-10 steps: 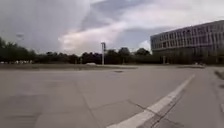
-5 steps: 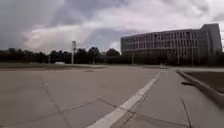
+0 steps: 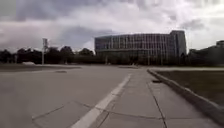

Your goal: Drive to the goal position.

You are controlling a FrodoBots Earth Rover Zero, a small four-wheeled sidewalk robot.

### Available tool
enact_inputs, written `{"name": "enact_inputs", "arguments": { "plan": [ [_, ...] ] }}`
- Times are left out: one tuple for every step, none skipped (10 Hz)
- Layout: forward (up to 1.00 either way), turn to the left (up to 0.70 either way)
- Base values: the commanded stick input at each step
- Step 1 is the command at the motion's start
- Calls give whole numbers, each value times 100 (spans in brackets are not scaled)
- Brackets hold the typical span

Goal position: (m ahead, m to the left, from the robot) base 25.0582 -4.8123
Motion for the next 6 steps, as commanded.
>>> {"name": "enact_inputs", "arguments": {
  "plan": [
    [100,0],
    [100,0],
    [100,0],
    [100,0],
    [100,0],
    [100,0]
  ]
}}
